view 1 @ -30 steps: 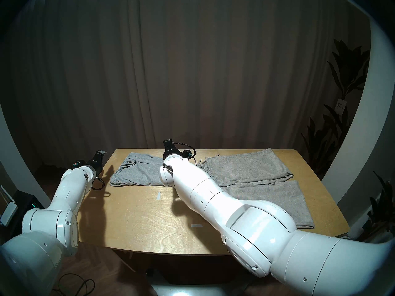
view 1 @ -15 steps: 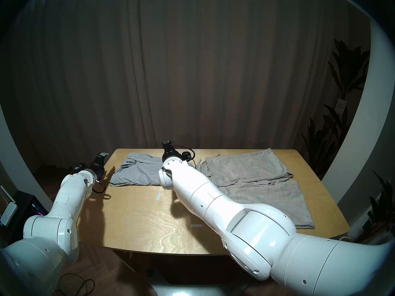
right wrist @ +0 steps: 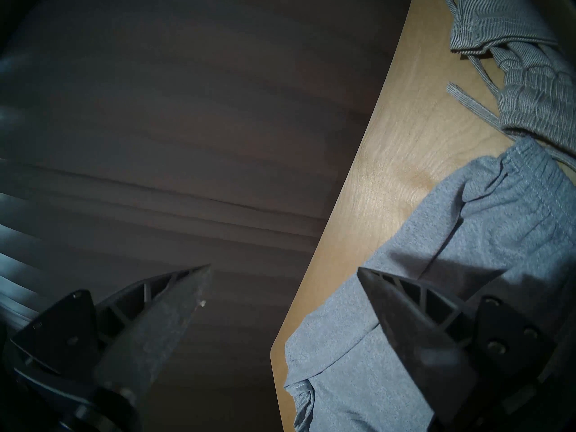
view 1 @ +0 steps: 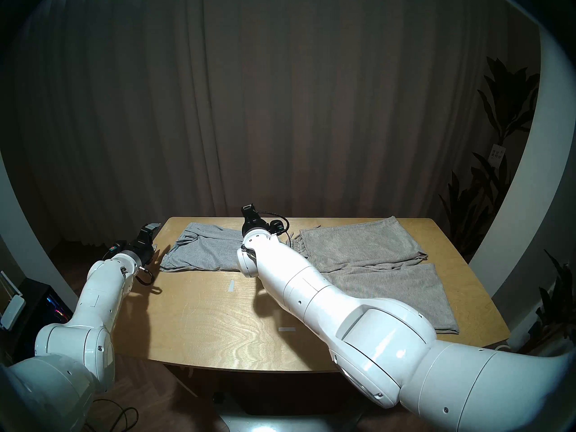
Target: Fold pants twice and stack them
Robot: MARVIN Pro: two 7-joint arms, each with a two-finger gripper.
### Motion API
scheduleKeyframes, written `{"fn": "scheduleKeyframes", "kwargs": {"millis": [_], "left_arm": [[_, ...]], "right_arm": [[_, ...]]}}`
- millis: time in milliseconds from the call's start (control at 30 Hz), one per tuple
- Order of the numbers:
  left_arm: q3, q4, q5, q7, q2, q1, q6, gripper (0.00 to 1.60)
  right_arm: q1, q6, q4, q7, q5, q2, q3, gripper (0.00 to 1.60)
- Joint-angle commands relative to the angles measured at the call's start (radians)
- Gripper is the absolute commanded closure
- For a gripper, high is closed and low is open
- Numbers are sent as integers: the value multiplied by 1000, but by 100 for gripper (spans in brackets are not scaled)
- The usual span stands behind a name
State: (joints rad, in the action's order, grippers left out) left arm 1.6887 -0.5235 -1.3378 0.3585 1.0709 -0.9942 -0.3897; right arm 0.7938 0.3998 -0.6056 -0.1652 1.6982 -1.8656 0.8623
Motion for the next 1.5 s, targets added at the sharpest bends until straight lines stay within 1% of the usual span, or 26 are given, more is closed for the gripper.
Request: {"fn": "scheduleKeyframes", "kwargs": {"millis": [0, 367, 700, 1000, 1267, 1467], "left_arm": [[9, -45, -14, 56, -7, -26, -18, 0], [22, -86, -35, 112, -8, -77, -53, 0], [33, -130, -52, 160, -8, -129, -78, 0], [42, -171, -65, 195, -6, -179, -95, 0], [51, -199, -74, 216, -8, -221, -106, 0], [62, -224, -78, 226, -17, -246, -107, 0]], "right_arm": [[-26, 9, -33, 23, -28, 40, -10, 0], [-48, 24, -51, 43, -71, 111, -34, 0], [-43, 33, -63, 59, -103, 169, -56, 0], [-38, 40, -80, 69, -122, 208, -73, 0], [-40, 42, -73, 89, -171, 283, -111, 0], [-33, 41, -75, 104, -200, 318, -141, 0]]}}
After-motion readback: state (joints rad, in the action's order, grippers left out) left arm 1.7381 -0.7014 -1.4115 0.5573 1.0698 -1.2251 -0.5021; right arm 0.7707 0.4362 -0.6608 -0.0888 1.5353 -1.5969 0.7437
